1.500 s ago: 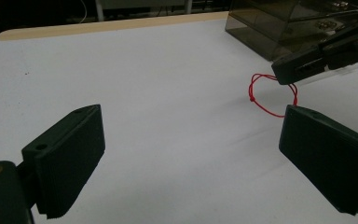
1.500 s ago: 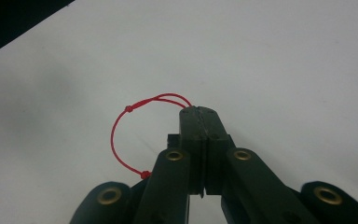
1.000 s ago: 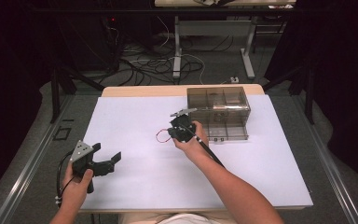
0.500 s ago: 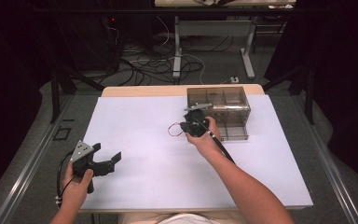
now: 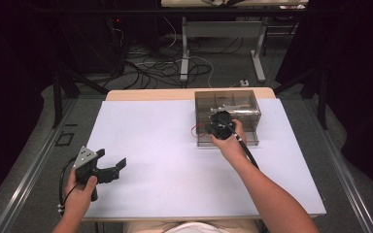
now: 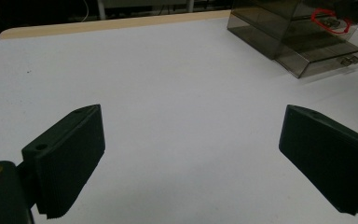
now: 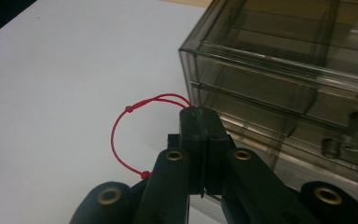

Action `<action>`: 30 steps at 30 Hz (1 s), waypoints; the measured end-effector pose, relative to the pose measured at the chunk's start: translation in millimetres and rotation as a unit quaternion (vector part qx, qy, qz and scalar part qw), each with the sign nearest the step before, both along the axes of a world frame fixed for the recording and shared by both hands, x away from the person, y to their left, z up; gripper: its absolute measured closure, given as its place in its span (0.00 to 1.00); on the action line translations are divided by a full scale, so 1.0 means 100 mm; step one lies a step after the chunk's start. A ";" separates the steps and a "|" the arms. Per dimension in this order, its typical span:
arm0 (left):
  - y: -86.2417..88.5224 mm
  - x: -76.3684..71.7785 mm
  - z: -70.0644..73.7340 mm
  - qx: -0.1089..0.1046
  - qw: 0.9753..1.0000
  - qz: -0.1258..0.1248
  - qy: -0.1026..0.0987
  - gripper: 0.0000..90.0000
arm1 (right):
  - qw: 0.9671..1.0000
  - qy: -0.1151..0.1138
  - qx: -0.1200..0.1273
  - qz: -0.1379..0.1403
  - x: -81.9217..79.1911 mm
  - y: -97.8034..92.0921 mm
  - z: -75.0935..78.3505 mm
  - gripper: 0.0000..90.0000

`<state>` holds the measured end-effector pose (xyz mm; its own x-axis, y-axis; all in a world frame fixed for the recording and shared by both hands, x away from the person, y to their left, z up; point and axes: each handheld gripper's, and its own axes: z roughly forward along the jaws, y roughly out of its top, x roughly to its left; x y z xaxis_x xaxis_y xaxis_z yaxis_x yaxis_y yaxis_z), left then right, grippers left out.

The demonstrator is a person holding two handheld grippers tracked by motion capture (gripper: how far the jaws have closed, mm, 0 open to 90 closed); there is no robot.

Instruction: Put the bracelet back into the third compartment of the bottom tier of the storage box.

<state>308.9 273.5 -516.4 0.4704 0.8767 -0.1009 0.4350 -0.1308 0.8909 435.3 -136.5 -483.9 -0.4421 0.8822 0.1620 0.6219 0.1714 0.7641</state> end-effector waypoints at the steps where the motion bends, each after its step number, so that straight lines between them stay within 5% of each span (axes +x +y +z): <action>1: 0.00 0.00 0.00 0.000 1.000 0.000 0.000 0.08 | 1.000 -0.001 0.001 -0.003 0.00 -0.03 0.00 1.00; 30: 0.00 0.00 0.00 0.000 1.000 0.004 0.000 0.08 | 0.997 -0.002 -0.005 -0.071 -0.02 -0.81 0.01 1.00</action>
<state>308.9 273.5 -516.6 0.4636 0.8802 -0.1017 0.4367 -0.1271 0.8906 433.2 -218.0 -482.7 -0.3137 0.9373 0.1518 0.6371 0.0892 0.7656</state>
